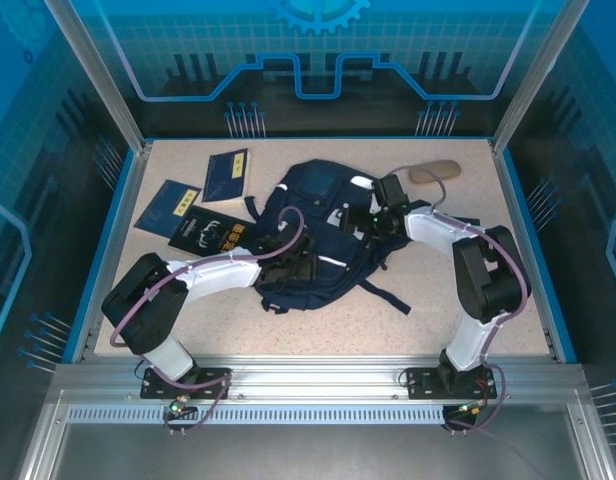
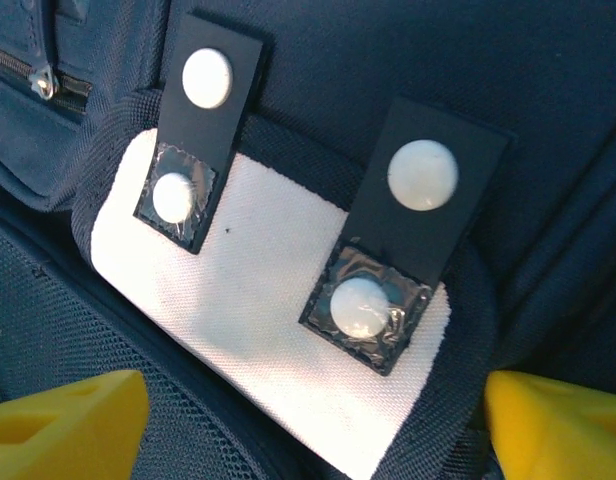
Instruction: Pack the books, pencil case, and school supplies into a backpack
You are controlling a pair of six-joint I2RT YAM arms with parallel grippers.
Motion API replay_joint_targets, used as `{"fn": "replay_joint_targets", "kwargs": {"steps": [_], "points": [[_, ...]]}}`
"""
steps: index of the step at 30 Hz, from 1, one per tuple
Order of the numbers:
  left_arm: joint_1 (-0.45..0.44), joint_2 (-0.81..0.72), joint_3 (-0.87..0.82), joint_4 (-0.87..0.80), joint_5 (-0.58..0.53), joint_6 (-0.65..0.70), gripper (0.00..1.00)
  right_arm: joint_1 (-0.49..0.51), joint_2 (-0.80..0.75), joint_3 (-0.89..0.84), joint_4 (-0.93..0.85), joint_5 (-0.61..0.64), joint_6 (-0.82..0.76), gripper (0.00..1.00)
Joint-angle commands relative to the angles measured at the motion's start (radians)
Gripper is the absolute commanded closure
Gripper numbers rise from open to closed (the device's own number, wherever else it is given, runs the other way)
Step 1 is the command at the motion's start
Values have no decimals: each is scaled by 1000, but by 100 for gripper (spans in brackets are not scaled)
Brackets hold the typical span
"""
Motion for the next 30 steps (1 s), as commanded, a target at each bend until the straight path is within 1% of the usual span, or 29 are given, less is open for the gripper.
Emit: {"fn": "replay_joint_targets", "kwargs": {"steps": [1, 4, 8, 12, 15, 18, 24, 30], "points": [[-5, -25, 35, -140, 7, 73, 38, 12, 18, 34, -109, -31, -39, 13], [-22, -42, 111, -182, 0, 146, 32, -3, -89, 4, -164, 18, -85, 12], [-75, -19, 214, -223, -38, 216, 30, -64, -278, -124, -215, 28, -104, 11], [-146, 58, 336, -299, -148, 246, 35, -149, -454, -262, -235, -4, -84, 10], [-191, 131, 409, -328, -177, 279, 40, -198, -548, -345, -247, -10, -74, 9], [-213, 212, 493, -367, -181, 302, 49, -242, -599, -390, -249, -19, -57, 9], [-218, 370, 686, -470, -225, 290, 52, -302, -621, -440, -213, -58, -32, 8], [-217, 454, 773, -490, -282, 283, 57, -322, -614, -471, -173, -87, -20, 8]]}}
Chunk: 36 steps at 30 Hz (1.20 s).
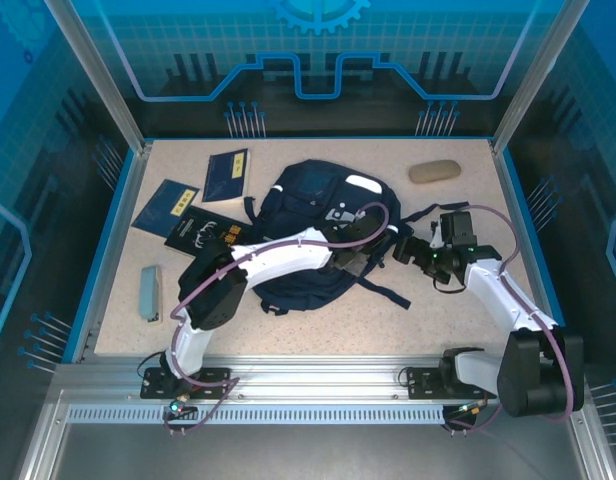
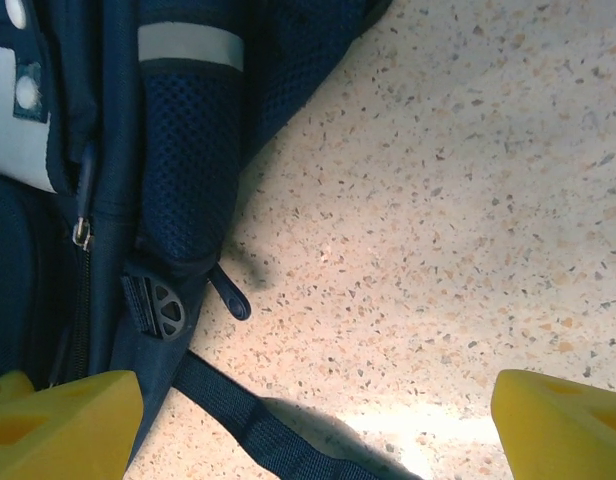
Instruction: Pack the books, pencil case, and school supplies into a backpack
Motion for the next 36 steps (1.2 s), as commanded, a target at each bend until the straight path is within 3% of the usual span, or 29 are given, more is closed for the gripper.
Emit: {"fn": "replay_joint_targets", "kwargs": {"steps": [1, 12, 15, 17, 21, 27, 36], "points": [[1, 36, 54, -56, -68, 8, 57, -21, -5, -19, 29, -47, 17, 8], [9, 183, 186, -116, -112, 23, 60, -23, 31, -40, 60, -79, 8, 9], [14, 189, 195, -132, -130, 14, 66, -24, 37, -48, 74, -83, 0, 10], [15, 177, 197, -130, -133, 15, 77, -21, 46, -54, 80, -87, -13, 12], [15, 85, 161, -72, -114, 36, 100, 17, 60, -46, 83, -86, -60, 18], [24, -105, 98, 19, -98, 115, 100, 66, 10, -58, 134, -96, -148, 29], [107, -274, 29, 68, 17, 156, 100, 115, -70, -31, 176, -262, -291, 45]]}}
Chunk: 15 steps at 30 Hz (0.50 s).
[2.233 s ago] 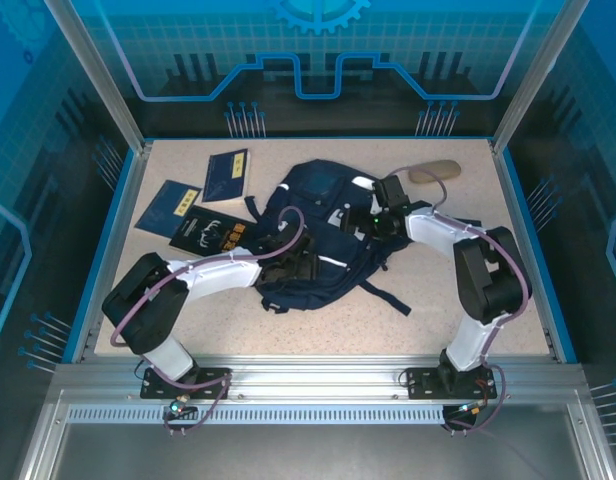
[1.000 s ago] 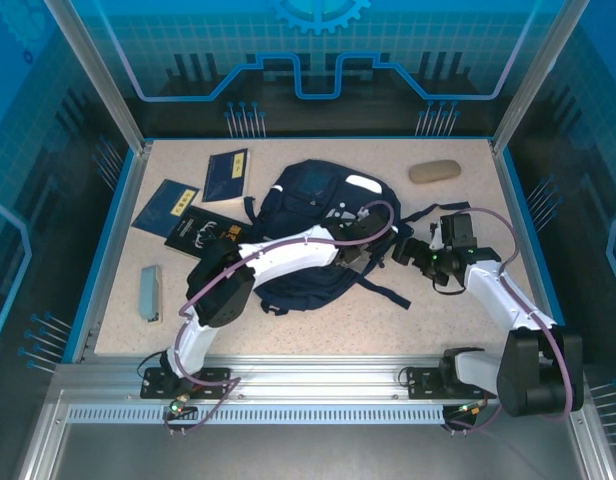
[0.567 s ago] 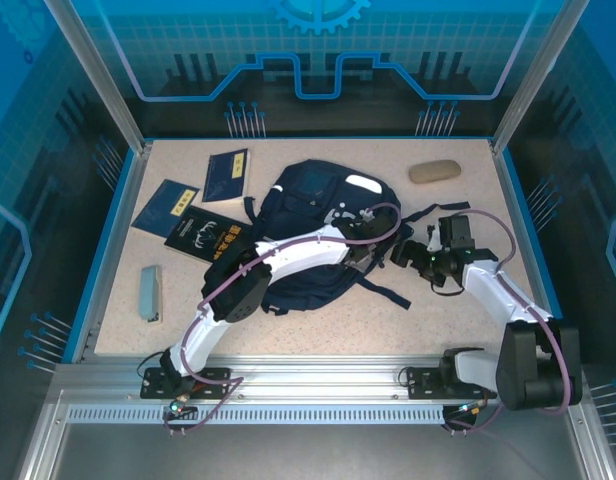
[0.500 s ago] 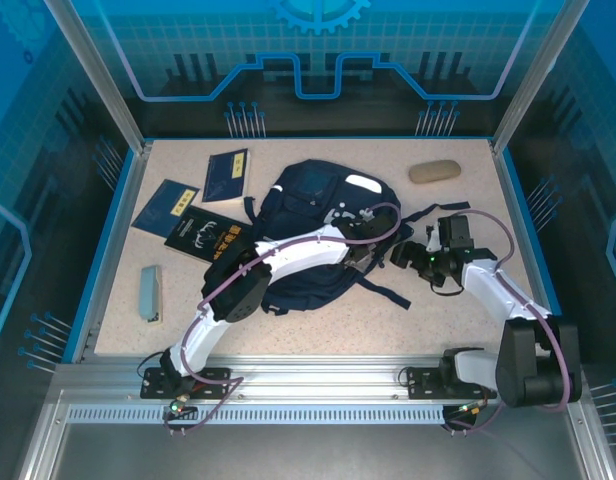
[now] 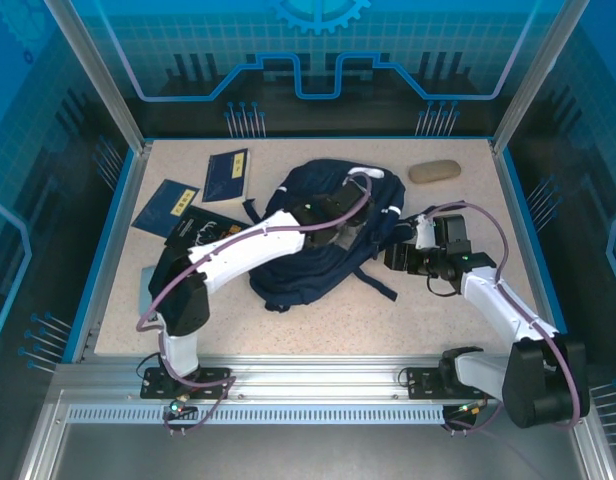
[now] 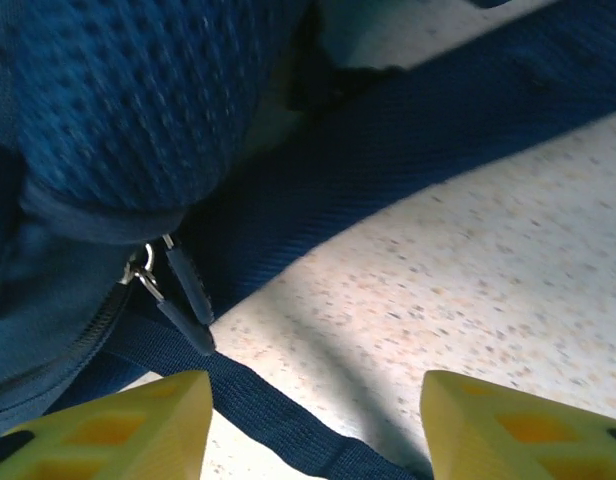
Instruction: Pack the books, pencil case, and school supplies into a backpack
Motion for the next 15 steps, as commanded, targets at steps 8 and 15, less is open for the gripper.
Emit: {"fn": "replay_joint_targets", "kwargs": {"steps": [8, 15], "points": [[54, -128, -11, 106, 67, 20, 100, 100, 14, 53, 93, -100, -67, 57], [60, -156, -13, 101, 68, -11, 100, 106, 41, 18, 260, -153, -11, 65]]}}
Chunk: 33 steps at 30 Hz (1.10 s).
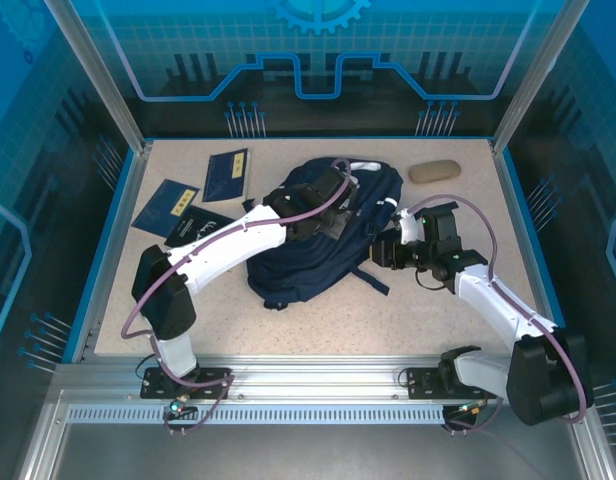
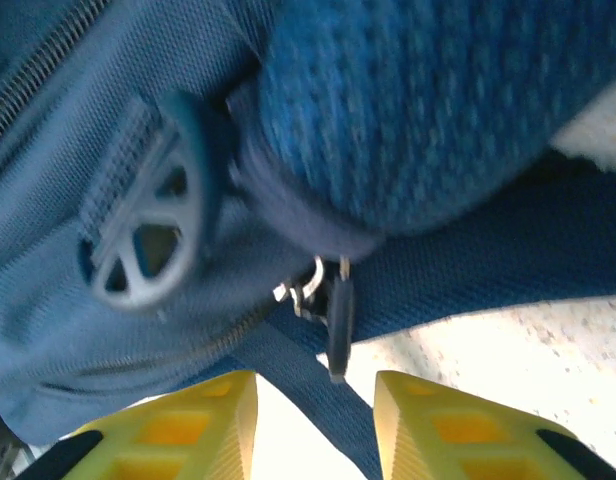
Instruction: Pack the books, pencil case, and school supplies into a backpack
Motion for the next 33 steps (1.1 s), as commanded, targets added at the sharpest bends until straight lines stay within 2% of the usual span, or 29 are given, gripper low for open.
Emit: {"fn": "replay_joint_targets", "kwargs": {"steps": [1, 11, 16, 19, 27, 33], "points": [[9, -93, 10, 86, -1, -12, 100, 15, 13, -9, 135, -51, 42, 66], [12, -119, -3, 86, 22, -14, 100, 16, 86, 6, 200, -8, 62, 72], [17, -133, -15, 90, 40, -14, 100, 17, 87, 6, 205, 39, 38, 57], [25, -139, -19, 91, 45, -35, 100, 16, 97, 13, 214, -23, 25, 56], [42, -144, -20, 84, 42, -89, 100, 20, 115, 4, 274, -100, 28, 67], [66, -144, -32, 97, 45, -131, 100, 46, 52, -32, 302, -123, 0, 87]]}}
